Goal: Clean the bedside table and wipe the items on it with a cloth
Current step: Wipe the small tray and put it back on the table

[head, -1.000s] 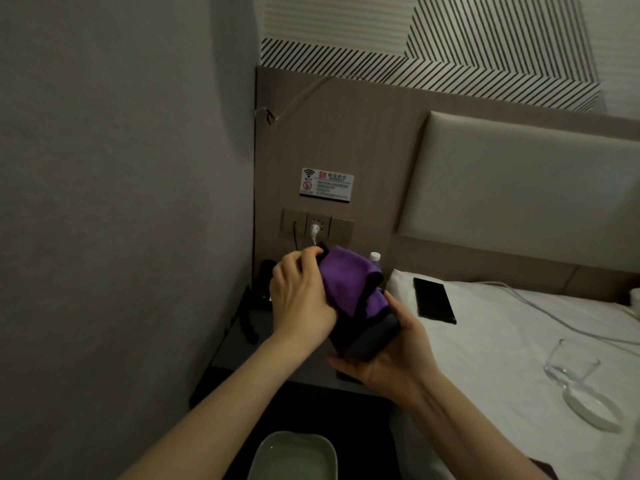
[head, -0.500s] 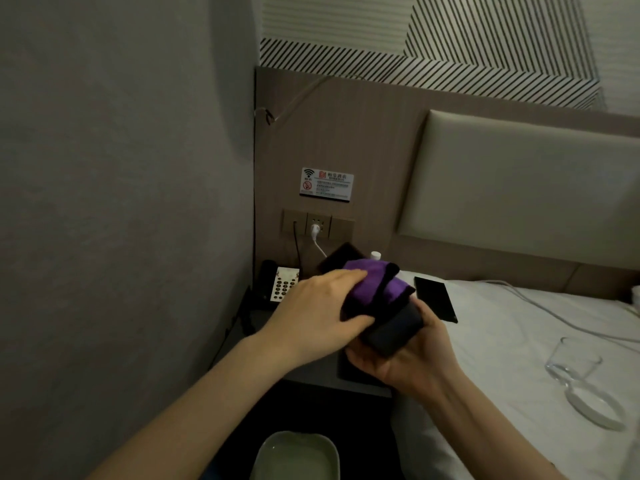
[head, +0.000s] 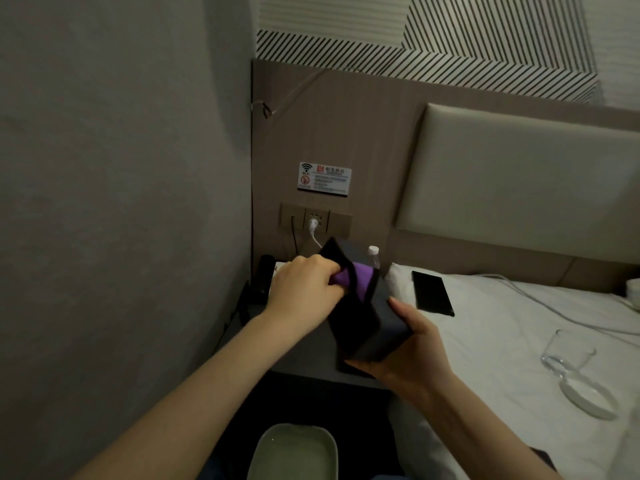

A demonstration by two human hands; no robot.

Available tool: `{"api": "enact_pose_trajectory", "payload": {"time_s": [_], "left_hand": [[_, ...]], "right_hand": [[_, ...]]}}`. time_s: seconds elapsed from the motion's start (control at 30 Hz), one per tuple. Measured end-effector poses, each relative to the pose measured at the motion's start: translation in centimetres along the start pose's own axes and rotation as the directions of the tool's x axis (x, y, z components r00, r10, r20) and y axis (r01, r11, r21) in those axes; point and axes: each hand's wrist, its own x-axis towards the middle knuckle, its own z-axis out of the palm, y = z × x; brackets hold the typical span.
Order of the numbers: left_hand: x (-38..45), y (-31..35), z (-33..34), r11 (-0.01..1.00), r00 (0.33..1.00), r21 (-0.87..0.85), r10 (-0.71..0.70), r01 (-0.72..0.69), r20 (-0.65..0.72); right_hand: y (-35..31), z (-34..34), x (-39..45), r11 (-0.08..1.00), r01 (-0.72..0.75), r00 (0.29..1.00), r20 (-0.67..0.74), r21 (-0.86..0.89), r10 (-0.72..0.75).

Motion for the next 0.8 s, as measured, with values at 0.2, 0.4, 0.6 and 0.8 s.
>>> {"api": "enact_pose_trajectory", "payload": {"time_s": [0.2, 0.4, 0.6, 0.8], "left_hand": [[0.9, 0.0, -0.2, 0.992, 0.994, 0.079, 0.095, -0.099, 0.049], [1.2, 0.0, 1.0, 0.999, 0.983, 0.026, 0.032, -0.027, -0.183], [0.6, -0.6, 1.9, 0.982, 0.972, 0.177, 0.101, -0.063, -0.212], [0.1, -0.3, 2.6, 0.960, 0.966, 0.196, 0.225, -0.198, -0.127]], "right_hand": [[0.3, 0.6, -0.4, 0.999, -0.021, 0.998, 0.063, 0.050, 0.018], [0.7, 2.9, -0.1, 0.994, 0.041, 0.993, 0.105, 0.100, -0.052], [0.2, 2.1, 0.1, 0.997, -0.058, 0.998, 0.027, 0.055, 0.057], [0.3, 1.6, 0.1, 0.996, -0.090, 0.993, -0.069, 0.017, 0.091]]}}
